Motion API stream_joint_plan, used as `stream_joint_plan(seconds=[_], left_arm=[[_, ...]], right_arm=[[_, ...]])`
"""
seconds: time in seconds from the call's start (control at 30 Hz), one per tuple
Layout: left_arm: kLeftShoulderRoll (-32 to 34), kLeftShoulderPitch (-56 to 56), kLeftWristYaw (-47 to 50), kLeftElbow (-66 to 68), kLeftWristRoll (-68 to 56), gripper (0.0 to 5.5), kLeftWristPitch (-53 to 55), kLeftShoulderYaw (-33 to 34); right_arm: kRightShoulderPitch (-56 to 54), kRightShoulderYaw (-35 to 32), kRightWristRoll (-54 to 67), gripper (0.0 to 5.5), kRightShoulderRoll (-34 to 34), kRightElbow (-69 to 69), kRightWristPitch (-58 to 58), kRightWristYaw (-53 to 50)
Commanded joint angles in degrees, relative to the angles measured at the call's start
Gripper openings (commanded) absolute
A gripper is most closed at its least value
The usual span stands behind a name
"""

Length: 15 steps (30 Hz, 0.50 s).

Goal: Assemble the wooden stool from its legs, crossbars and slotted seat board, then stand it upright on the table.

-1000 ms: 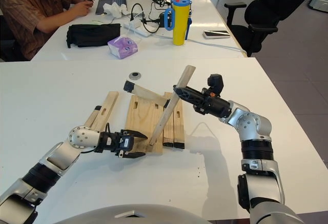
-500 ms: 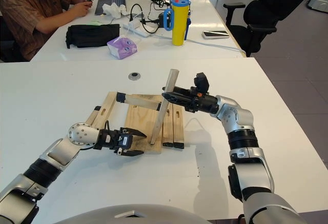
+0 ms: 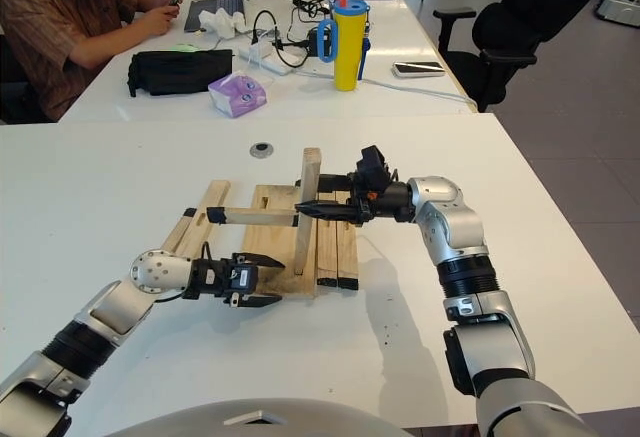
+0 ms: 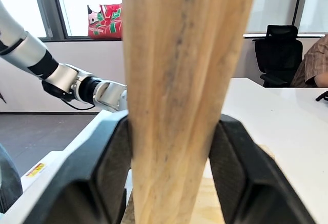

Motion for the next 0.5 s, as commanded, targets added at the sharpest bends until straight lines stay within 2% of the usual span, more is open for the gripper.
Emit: stream_joint_plan(seconds=[0.03,0.17,0.2,0.4,0.5], left_arm=[[0.79,7.77,0.80,5.51,6.06,3.03,9.19,-4.15],[0.01,9.96,5.13,5.07,4.93,3.03,12.66,-2.74],[-0.11,10.36,5.96,5.26,5.08,3.03,13.34,-2.72],[-2.96,11.36,10.53,6.73,6.33,3.03,16.70,-3.23],[-4.46,11.14,12.58,8.01,6.89,3.03,17.85,-3.53]], right_arm=[[7.62,3.17,-12.70,2.05,-1.93,-2.49,-11.97,-7.14],[9.68,5.25,-13.94,2.05,-1.10,-5.42,-14.38,-10.04],[9.61,6.06,-14.48,2.42,-1.73,-5.13,-14.55,-9.75],[4.28,6.39,-18.25,3.33,-4.25,-1.15,-13.78,-10.33],[3.93,7.00,-20.78,3.33,-6.45,-0.78,-13.74,-9.97]])
